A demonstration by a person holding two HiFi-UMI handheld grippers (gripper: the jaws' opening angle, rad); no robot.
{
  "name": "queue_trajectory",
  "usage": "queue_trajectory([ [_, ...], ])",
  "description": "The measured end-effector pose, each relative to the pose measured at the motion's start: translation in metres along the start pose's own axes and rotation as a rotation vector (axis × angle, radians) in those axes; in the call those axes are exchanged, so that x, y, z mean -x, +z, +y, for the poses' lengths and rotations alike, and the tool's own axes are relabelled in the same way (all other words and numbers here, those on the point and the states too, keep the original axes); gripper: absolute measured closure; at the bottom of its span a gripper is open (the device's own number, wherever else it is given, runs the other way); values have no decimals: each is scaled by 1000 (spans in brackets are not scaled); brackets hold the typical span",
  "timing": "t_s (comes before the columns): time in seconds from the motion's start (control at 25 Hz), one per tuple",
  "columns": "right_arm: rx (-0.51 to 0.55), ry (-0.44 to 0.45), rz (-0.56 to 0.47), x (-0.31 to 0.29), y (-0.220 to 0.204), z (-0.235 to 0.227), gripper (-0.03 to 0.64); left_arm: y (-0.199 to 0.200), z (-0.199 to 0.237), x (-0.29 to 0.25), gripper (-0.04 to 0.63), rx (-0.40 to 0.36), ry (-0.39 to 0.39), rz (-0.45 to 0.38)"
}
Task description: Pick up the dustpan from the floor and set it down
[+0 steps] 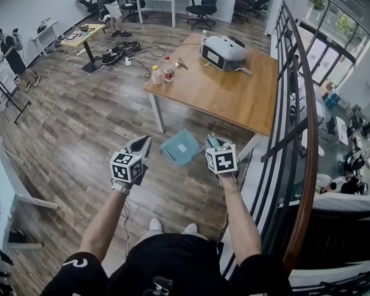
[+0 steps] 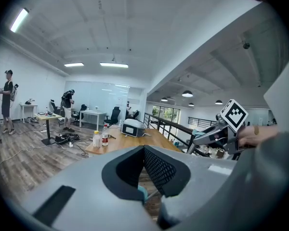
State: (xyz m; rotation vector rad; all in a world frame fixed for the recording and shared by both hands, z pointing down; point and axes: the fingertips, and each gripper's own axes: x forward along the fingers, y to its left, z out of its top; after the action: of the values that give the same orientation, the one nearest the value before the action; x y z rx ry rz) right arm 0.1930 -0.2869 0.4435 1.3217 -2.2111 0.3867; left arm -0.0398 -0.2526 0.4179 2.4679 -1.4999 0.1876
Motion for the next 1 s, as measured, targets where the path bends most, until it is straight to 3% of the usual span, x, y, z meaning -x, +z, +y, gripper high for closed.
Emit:
queue_trajectory([
  [0.64,29,54,13,5,-29,5,526,-25,-31,8,596,29,36,6],
  [1.0,34,57,40,-29,-57,9,526,-63,-17,11,597,68,64,44],
])
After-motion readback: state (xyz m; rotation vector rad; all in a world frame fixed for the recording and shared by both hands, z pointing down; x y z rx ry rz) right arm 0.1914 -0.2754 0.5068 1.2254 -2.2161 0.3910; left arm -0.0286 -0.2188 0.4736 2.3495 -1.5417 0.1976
